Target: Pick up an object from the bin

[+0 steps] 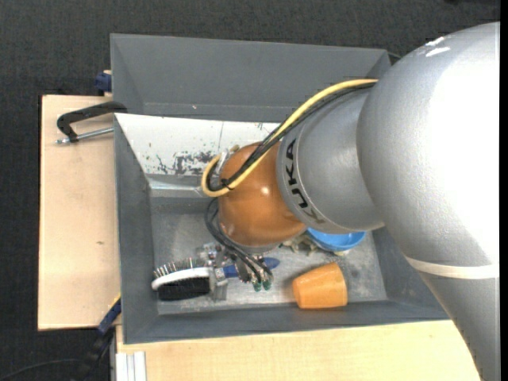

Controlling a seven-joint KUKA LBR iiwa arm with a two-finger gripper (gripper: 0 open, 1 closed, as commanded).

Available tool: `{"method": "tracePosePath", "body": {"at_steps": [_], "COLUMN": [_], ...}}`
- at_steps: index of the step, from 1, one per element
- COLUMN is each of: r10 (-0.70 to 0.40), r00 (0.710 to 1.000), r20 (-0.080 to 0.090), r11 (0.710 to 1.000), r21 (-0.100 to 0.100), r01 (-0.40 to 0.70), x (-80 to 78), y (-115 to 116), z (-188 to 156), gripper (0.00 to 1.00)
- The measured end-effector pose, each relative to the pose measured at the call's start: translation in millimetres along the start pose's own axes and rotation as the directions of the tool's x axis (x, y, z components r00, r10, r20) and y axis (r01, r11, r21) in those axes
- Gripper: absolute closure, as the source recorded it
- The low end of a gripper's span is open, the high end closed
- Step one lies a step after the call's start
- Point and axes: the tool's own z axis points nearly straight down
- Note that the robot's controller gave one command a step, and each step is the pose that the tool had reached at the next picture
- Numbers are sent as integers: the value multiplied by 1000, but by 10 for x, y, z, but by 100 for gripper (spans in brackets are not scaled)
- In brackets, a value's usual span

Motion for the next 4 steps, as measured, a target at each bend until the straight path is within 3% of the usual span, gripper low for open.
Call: {"method": "tracePosePath", "body": {"at_steps": [1, 2, 4], "r10": [0, 0, 1], "r00": [1000, 1000, 1000], "r20": [1, 10, 7], "r11": [1000, 1000, 1000], "r21": [0, 0, 0], "r01": [0, 0, -1], "x": [-3, -24, -52], "y": [10, 19, 32], "z": [-1, -667, -1194], "gripper": [100, 100, 100]}}
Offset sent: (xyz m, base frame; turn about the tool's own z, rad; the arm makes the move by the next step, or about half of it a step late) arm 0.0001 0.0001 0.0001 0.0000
